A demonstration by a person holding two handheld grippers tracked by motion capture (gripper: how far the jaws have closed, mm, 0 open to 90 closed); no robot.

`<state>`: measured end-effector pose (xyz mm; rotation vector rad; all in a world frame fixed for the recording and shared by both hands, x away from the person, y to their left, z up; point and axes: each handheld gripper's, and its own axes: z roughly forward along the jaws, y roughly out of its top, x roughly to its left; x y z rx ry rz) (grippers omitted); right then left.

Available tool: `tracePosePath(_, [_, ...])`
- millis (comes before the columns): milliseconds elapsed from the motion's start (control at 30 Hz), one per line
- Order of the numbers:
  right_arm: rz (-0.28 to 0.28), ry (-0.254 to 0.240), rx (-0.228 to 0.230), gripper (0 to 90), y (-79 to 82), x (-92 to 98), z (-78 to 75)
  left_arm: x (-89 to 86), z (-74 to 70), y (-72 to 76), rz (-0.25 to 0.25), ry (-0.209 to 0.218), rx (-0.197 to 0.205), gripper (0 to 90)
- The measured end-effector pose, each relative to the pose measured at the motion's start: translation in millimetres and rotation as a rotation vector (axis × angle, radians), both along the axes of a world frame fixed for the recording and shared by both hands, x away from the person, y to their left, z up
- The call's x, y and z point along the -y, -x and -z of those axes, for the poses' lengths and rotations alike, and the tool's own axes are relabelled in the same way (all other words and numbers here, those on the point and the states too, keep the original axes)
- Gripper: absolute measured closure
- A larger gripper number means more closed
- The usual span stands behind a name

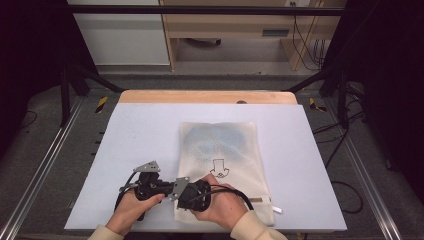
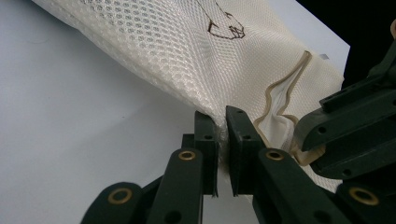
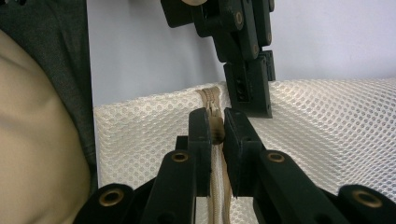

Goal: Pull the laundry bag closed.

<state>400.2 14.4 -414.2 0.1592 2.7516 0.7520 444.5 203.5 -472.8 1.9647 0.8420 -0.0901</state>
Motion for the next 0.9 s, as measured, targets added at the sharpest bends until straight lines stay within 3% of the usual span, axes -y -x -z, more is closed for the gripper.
tracePosePath(900, [0.012,-0.020,-0.005,81.9,-4.4,4.3,4.6,1.6,-1.5,-0.6,0.003,-0.015,0.034,86.9])
